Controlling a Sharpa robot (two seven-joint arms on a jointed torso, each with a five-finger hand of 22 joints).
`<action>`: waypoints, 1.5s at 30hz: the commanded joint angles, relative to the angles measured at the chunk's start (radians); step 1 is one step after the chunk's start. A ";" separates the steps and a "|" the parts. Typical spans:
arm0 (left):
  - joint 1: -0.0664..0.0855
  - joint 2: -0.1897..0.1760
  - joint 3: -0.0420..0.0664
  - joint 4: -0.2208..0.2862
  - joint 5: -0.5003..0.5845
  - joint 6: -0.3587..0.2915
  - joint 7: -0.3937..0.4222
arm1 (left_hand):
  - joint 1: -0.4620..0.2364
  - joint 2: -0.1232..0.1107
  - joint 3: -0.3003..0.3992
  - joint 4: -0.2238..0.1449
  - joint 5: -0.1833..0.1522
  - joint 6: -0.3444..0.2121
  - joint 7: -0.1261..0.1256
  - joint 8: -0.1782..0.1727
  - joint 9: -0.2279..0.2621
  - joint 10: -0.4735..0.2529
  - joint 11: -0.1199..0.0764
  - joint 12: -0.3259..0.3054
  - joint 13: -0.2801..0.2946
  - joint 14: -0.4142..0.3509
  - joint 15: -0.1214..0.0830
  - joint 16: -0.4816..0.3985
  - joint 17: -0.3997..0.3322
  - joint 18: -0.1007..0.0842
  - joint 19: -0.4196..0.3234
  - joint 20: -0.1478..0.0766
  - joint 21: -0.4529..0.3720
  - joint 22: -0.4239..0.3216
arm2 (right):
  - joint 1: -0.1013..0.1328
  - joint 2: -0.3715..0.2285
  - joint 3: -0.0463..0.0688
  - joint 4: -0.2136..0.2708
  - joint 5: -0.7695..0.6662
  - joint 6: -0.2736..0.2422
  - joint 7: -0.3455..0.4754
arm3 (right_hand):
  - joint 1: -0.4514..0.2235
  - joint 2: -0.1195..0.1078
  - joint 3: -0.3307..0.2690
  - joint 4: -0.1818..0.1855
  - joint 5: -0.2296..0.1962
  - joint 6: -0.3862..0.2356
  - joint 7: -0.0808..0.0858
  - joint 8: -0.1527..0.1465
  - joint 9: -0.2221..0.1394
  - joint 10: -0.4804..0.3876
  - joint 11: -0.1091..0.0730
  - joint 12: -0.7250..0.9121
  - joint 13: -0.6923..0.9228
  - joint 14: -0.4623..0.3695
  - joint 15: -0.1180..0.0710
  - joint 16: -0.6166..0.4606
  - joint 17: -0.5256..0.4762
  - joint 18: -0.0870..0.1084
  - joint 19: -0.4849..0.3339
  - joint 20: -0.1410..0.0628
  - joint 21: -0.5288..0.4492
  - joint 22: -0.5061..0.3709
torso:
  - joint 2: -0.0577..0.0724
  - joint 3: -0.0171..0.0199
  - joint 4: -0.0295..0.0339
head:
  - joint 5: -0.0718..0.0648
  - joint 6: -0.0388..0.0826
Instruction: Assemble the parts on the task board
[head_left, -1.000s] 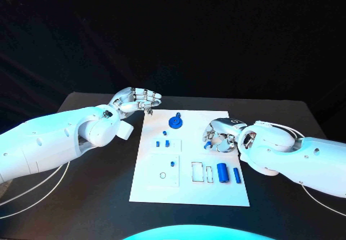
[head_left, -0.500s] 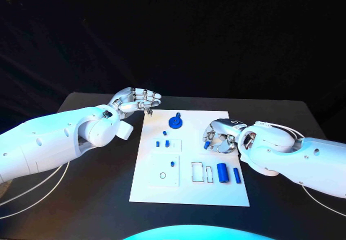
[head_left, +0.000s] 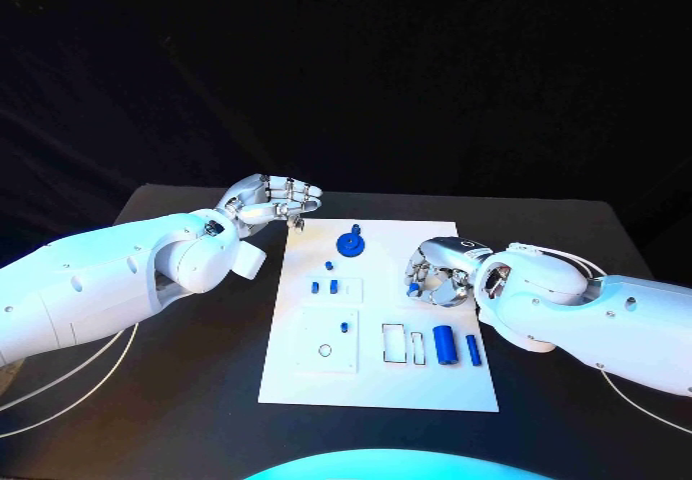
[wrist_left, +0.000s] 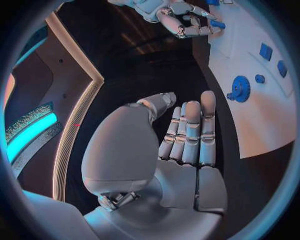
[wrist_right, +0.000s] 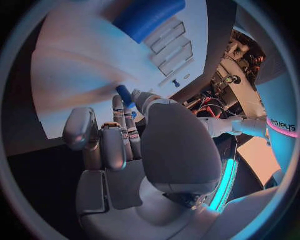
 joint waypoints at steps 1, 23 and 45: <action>0.001 0.001 0.001 0.001 -0.001 0.015 0.004 | -0.010 0.001 -0.003 0.005 0.005 -0.003 0.016 0.004 0.000 -0.007 -0.003 0.004 0.000 -0.009 0.000 0.000 0.000 0.007 -0.001 0.008 -0.004 -0.002 | -0.002 0.002 0.000 0.001 0.003 -0.012 0.017 | -0.005 0.014 0.014 -0.007 -0.006 0.017 -0.006 0.011 0.006 0.028 -0.010 0.009 0.009 0.029 -0.011 0.004 0.006 -0.013 0.009 -0.005 0.013 0.007 | 0.000 -0.0002 -0.0003 | 0.000 -0.002; 0.001 0.003 0.001 -0.002 -0.001 0.015 0.003 | -0.010 0.001 -0.003 0.005 0.005 -0.003 0.016 0.004 0.000 -0.007 -0.003 0.004 0.000 -0.009 0.000 0.000 0.000 0.007 -0.001 0.008 -0.004 -0.002 | -0.003 -0.004 0.000 0.021 -0.010 -0.109 0.041 | 0.003 0.054 0.114 -0.132 -0.005 0.053 -0.025 0.072 0.062 0.100 -0.035 0.007 0.049 0.035 -0.033 0.015 0.026 -0.021 0.025 -0.029 0.048 0.046 | -0.001 0.0000 0.0002 | -0.003 0.001; 0.000 0.006 0.001 -0.004 -0.001 0.016 0.000 | -0.014 0.001 -0.003 0.009 0.006 -0.007 0.017 0.008 -0.001 -0.011 -0.003 0.008 0.000 -0.010 0.001 0.002 -0.002 0.008 -0.002 0.009 -0.006 -0.003 | 0.033 -0.060 0.004 0.175 0.043 -0.120 0.049 | -0.008 0.051 0.125 -0.144 -0.006 0.053 -0.024 0.077 0.069 0.101 -0.034 -0.001 0.051 0.034 -0.033 0.015 0.024 -0.021 0.023 -0.029 0.046 0.048 | -0.001 -0.0006 -0.0010 | -0.005 0.007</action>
